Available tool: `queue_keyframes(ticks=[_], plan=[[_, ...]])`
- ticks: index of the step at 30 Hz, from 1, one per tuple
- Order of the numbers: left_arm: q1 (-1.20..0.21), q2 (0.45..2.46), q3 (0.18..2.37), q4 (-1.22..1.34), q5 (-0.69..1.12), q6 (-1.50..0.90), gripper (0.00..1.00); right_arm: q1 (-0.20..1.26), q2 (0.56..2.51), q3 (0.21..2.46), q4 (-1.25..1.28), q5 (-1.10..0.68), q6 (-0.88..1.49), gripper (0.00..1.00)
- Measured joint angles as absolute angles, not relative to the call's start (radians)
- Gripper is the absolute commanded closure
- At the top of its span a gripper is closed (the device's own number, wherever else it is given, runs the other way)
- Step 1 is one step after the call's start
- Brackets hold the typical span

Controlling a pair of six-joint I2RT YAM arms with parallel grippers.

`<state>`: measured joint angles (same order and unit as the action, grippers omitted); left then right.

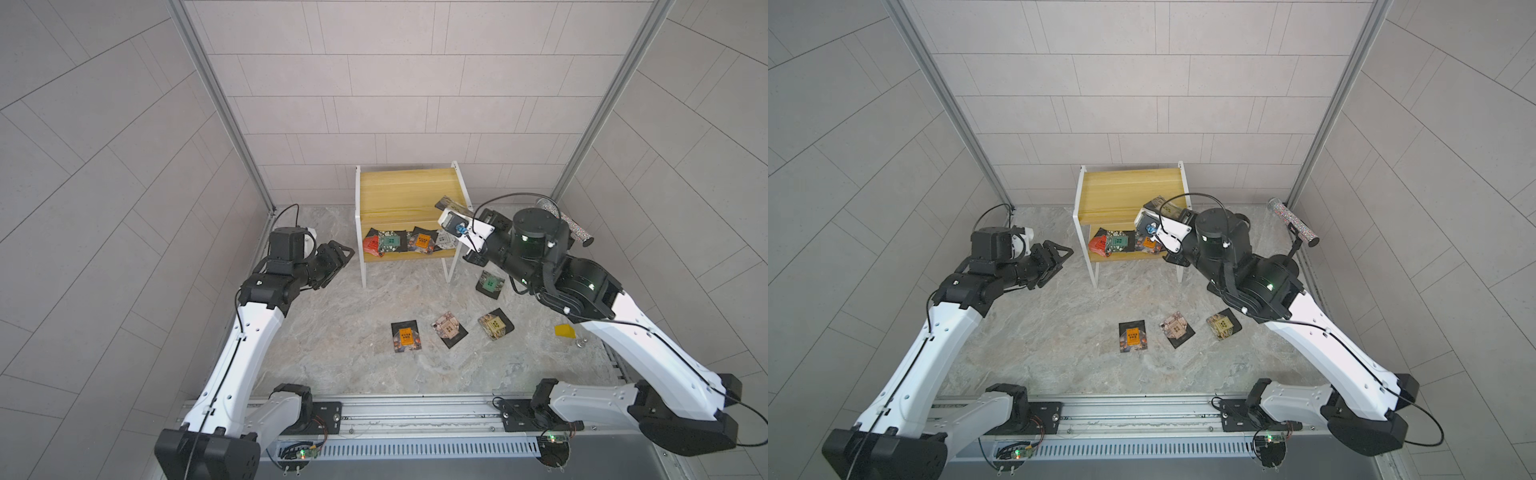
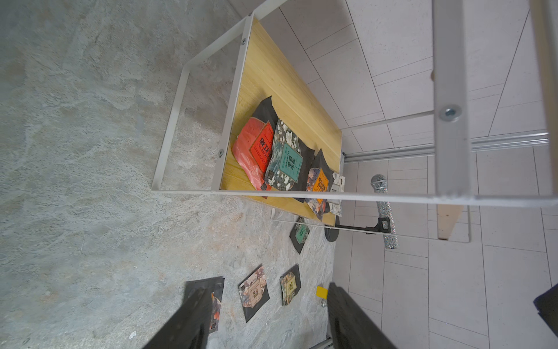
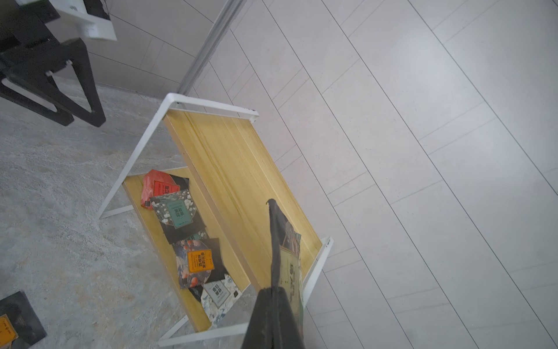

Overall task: Remove the tea bags from the shelf
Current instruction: Pick up the tea bag from the shelf, then place the tea bag at the center of the board.

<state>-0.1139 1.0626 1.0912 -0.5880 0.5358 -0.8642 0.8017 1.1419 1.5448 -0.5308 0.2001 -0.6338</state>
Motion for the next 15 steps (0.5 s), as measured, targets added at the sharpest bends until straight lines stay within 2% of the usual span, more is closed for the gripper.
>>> queue_keyframes(ticks=[7, 15], plan=[[-0.121, 1.064, 1.057, -0.588, 0.536, -0.862, 0.32, 0.771, 0.965, 1.341, -0.589, 0.311, -0.551, 1.00], [-0.138, 1.075, 1.026, -0.588, 0.536, -0.849, 0.32, 0.599, 0.903, 1.167, -0.607, 0.323, -0.398, 1.00]])
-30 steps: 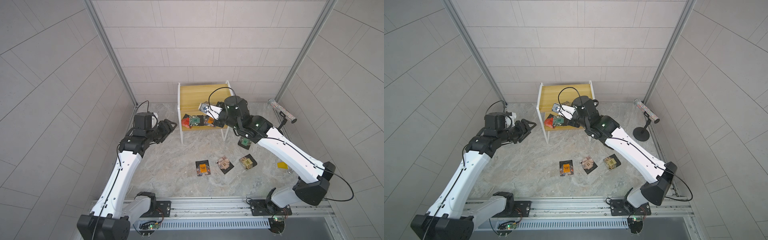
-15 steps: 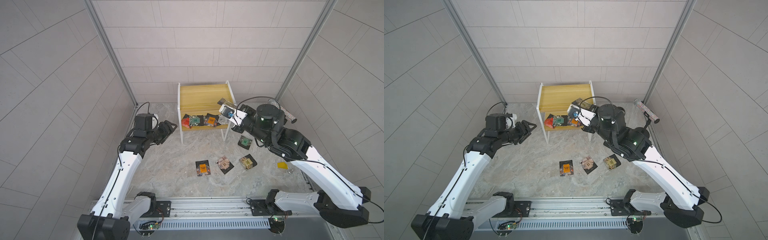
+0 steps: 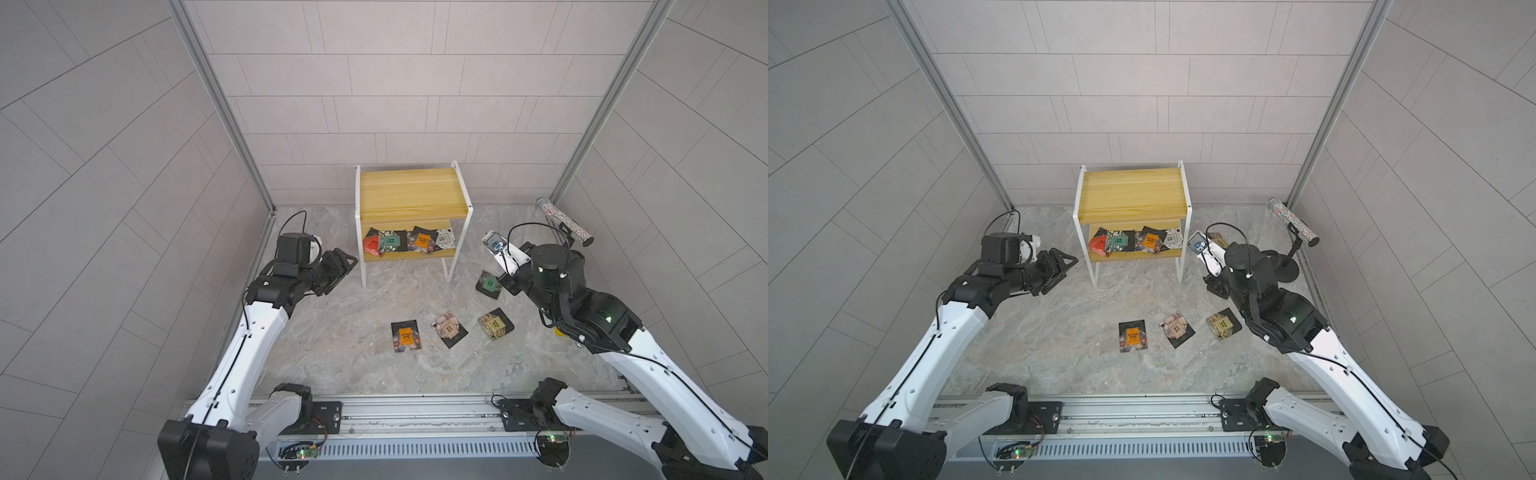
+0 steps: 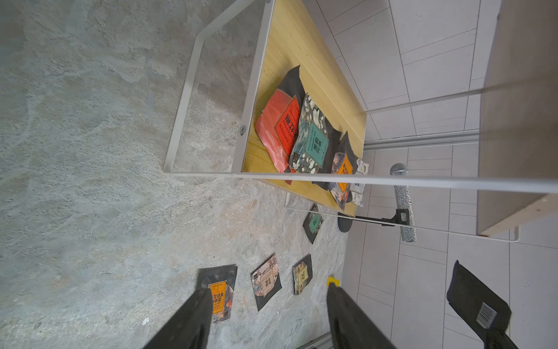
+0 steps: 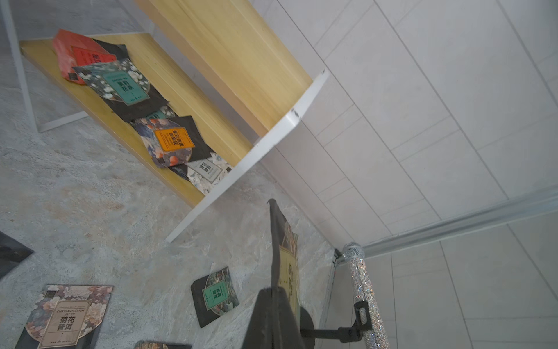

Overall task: Remove the tea bags from the shelf
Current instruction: Place the tea bag at the center of the board.

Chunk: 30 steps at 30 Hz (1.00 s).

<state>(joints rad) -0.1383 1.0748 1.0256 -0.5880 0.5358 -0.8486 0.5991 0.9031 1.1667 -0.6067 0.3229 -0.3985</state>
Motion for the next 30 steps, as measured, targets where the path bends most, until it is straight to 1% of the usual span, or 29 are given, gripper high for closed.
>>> queue_keyframes(ticks=[7, 15, 20, 30], plan=[[-0.143, 1.087, 1.004, -0.588, 0.551, -0.838, 0.33, 0.470, 0.959, 1.056, -0.562, 0.288, -0.262, 1.00], [-0.144, 1.087, 0.979, -0.587, 0.558, -0.837, 0.33, 0.338, 1.088, 1.037, -0.467, 0.248, -0.100, 1.00], [-0.144, 1.087, 0.970, -0.587, 0.559, -0.836, 0.33, 0.281, 1.195, 1.040, -0.408, 0.247, -0.027, 1.00], [-0.144, 1.087, 0.958, -0.582, 0.560, -0.833, 0.33, 0.207, 1.545, 1.126, -0.243, 0.277, 0.020, 1.00]])
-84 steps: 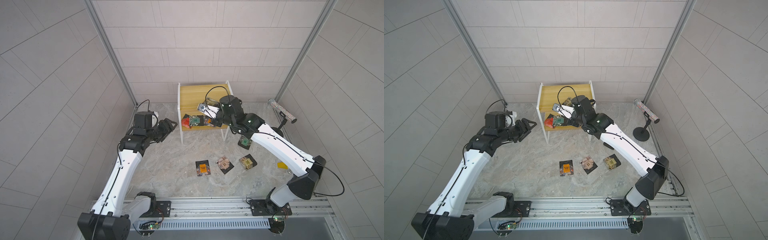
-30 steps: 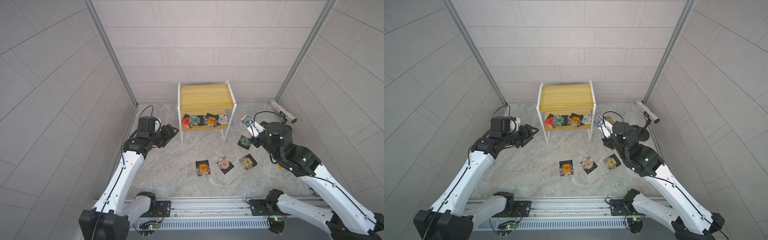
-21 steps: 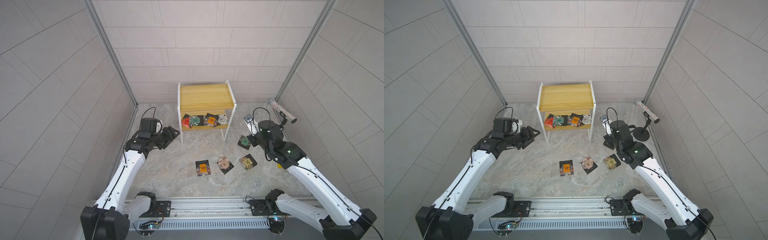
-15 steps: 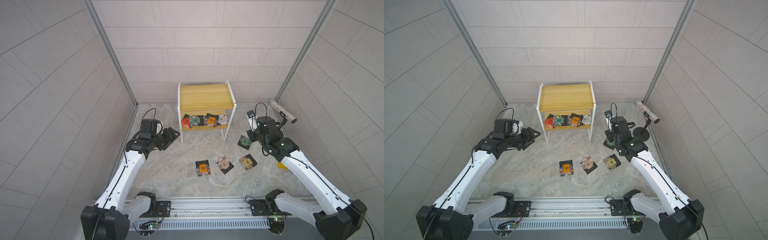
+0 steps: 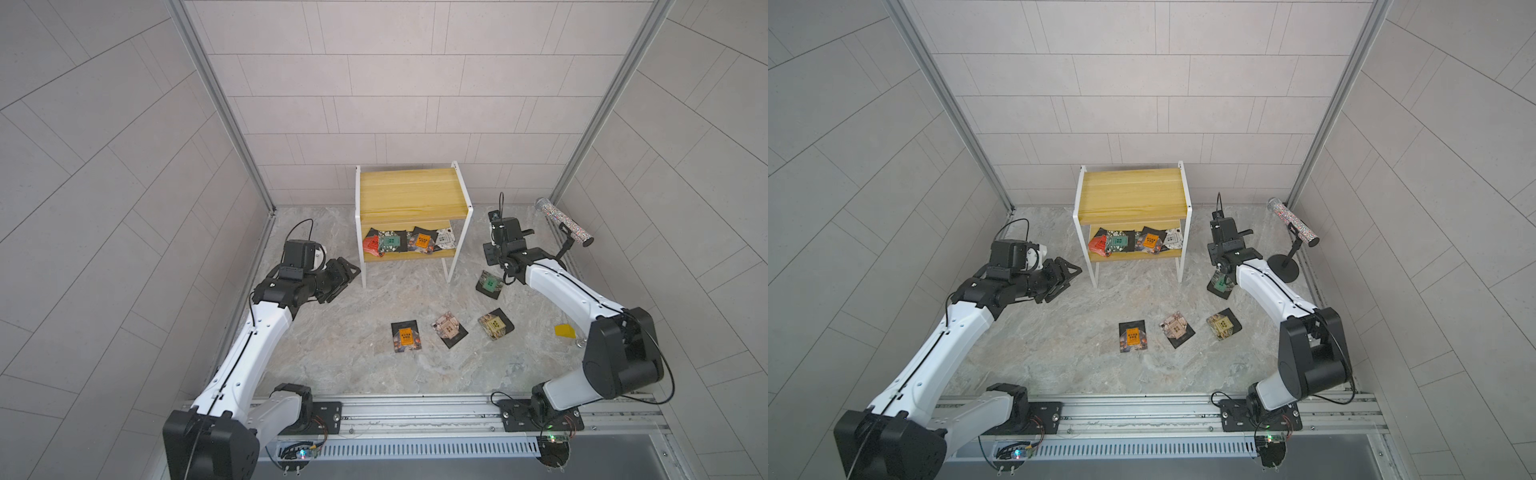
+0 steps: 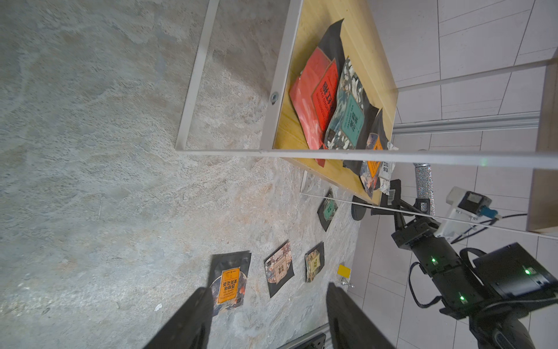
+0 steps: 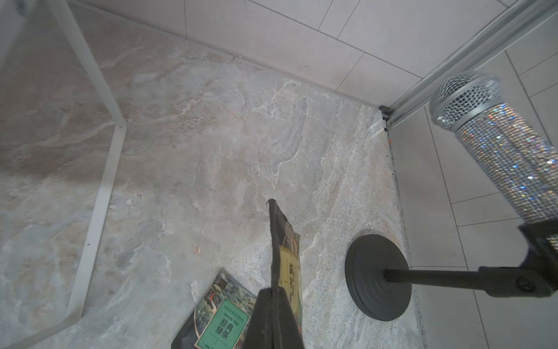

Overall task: Remove the tea bags from the shelf
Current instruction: Place the tea bag at the center of the board.

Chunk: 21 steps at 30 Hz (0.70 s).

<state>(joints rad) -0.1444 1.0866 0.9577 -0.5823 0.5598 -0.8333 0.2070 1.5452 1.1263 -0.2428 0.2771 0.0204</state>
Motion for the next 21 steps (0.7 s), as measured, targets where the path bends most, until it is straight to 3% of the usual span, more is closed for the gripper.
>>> queue_keyframes(ticks=[21], plan=[[-0.144, 1.100, 0.957, -0.605, 0.531, -0.826, 0.33, 0.137, 1.989, 1.424, -0.221, 0.141, 0.086, 1.00]])
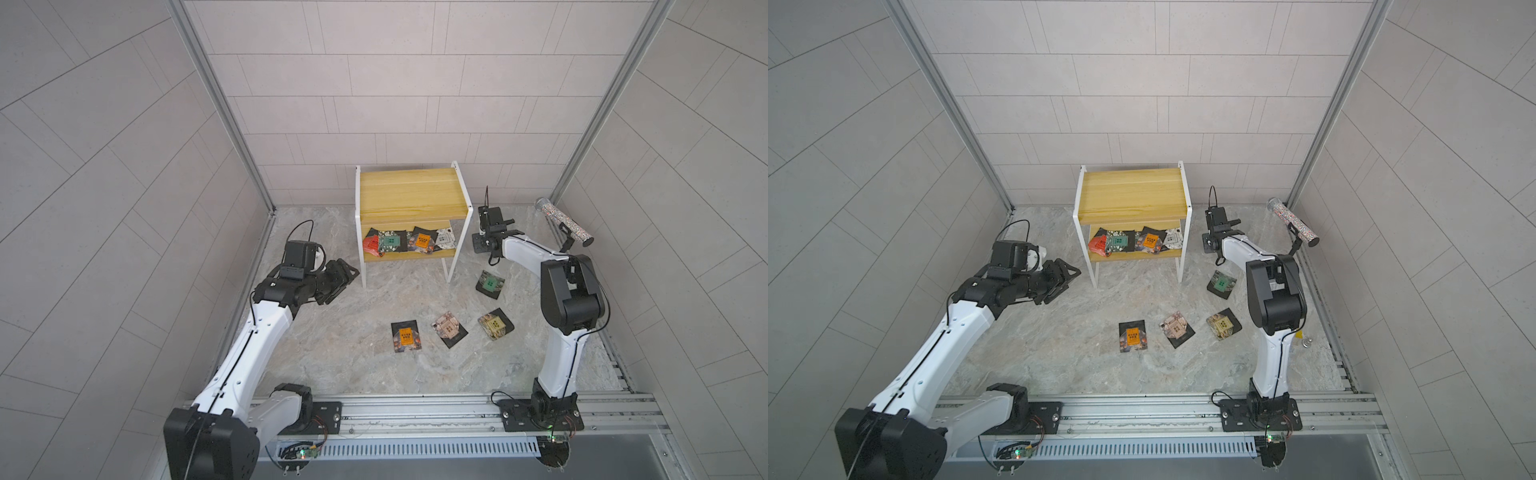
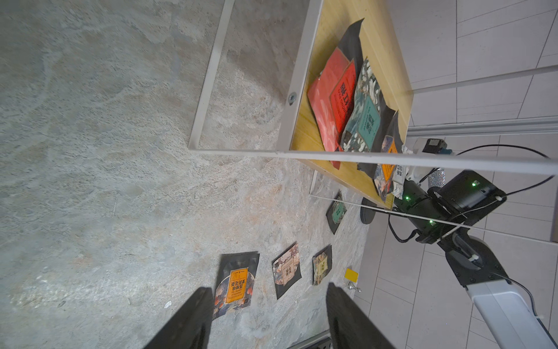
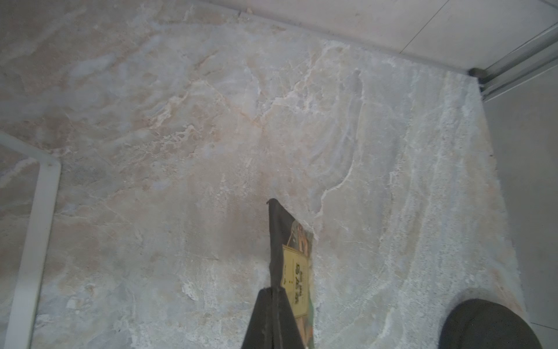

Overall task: Remove the tea bags from the shelf
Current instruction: Place the tea bag at the center of the board.

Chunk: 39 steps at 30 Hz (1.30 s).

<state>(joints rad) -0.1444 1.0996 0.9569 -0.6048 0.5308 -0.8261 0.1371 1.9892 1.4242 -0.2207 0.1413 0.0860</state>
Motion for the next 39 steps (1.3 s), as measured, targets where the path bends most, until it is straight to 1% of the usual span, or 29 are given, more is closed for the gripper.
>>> queue_keyframes(ticks=[6, 7, 11, 13, 15, 20, 27, 39], plan=[[-0.144, 1.121, 0.959, -0.612, 0.530, -0.818, 0.33, 0.137, 2.005, 1.478, -0.276, 0.067, 0.115, 0.99], [-0.144, 1.122, 0.959, -0.612, 0.530, -0.818, 0.33, 0.138, 2.005, 1.487, -0.284, 0.056, 0.118, 0.96], [-0.144, 1.122, 0.960, -0.615, 0.530, -0.818, 0.33, 0.139, 2.005, 1.498, -0.300, 0.023, 0.135, 0.80], [-0.144, 1.122, 0.960, -0.617, 0.530, -0.818, 0.33, 0.141, 2.005, 1.498, -0.311, 0.012, 0.140, 0.74], [-0.144, 1.122, 0.960, -0.617, 0.530, -0.818, 0.33, 0.142, 2.005, 1.498, -0.317, 0.004, 0.142, 0.70], [-0.144, 1.120, 0.960, -0.618, 0.530, -0.816, 0.33, 0.144, 2.004, 1.498, -0.332, -0.004, 0.148, 0.68], [-0.144, 1.098, 0.960, -0.619, 0.530, -0.811, 0.33, 0.143, 1.973, 1.491, -0.352, 0.007, 0.164, 0.60], [-0.144, 1.088, 0.987, -0.672, 0.510, -0.736, 0.31, 0.116, 1.724, 1.352, -0.364, 0.041, 0.231, 0.48]])
